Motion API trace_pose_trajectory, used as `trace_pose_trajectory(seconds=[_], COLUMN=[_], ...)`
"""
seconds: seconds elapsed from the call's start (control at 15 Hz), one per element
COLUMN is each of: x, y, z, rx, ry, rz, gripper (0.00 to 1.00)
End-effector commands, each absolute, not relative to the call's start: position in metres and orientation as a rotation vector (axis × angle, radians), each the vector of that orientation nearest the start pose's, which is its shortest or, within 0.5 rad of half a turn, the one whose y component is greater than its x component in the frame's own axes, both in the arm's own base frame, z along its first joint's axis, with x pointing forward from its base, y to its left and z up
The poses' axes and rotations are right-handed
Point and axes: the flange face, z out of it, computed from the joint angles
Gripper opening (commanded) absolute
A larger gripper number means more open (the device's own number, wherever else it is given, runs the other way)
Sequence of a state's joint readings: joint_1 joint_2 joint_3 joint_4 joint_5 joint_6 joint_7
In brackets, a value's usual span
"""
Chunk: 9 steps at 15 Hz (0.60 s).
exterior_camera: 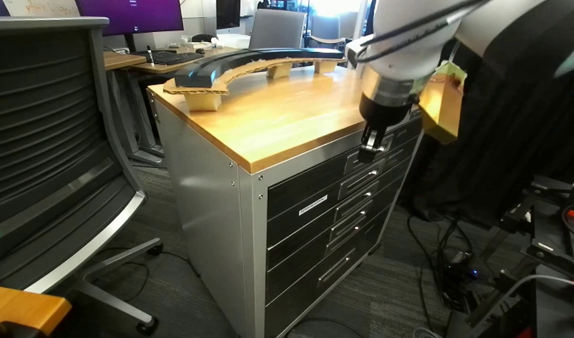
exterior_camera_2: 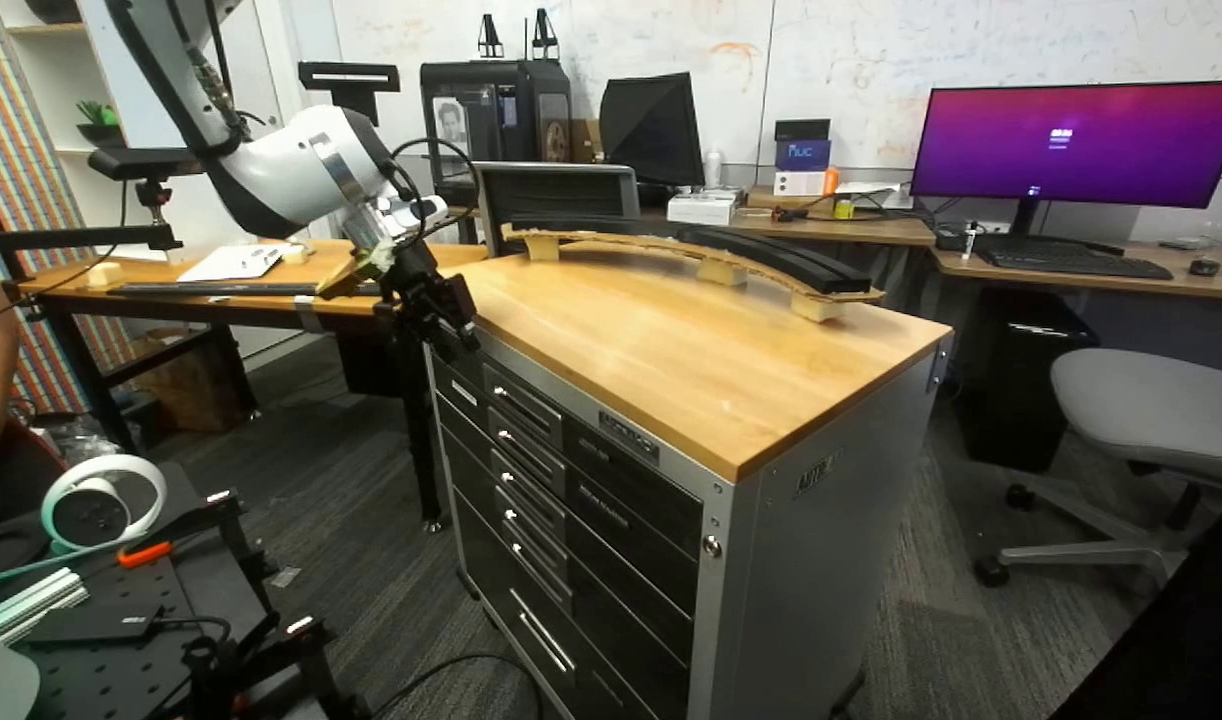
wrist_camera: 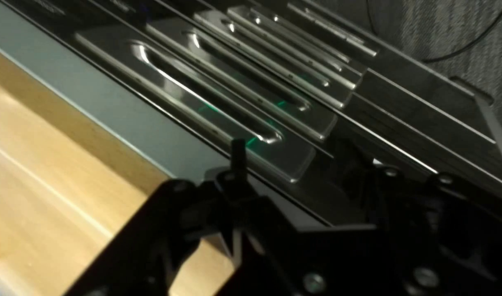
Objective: Place the screwdriver inside the open drawer then close the drawer
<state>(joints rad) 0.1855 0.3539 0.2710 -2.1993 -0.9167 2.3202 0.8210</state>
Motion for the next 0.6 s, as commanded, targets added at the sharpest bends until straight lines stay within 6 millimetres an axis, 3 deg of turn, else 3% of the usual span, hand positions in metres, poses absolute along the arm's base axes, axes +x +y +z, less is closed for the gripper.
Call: trace_pose_trajectory(seconds=[0.0,0.13,0.4,0.47,0.53], x=[0.484,0.489,0.496,0.500,0.500], y=[0.199,0.194,0.191,0.190,0.190], z=[0.278,0.322,0.416,0.373,0.396], rx=[2.692,2.759,2.950,2.887,2.917], ry=[0.408,0.390,0.371,0.343,0.347], rz=[0.052,-0.006,-0.061,-0.048,-0.049], gripper=[0.91,1.00,1.00,1.00,1.00])
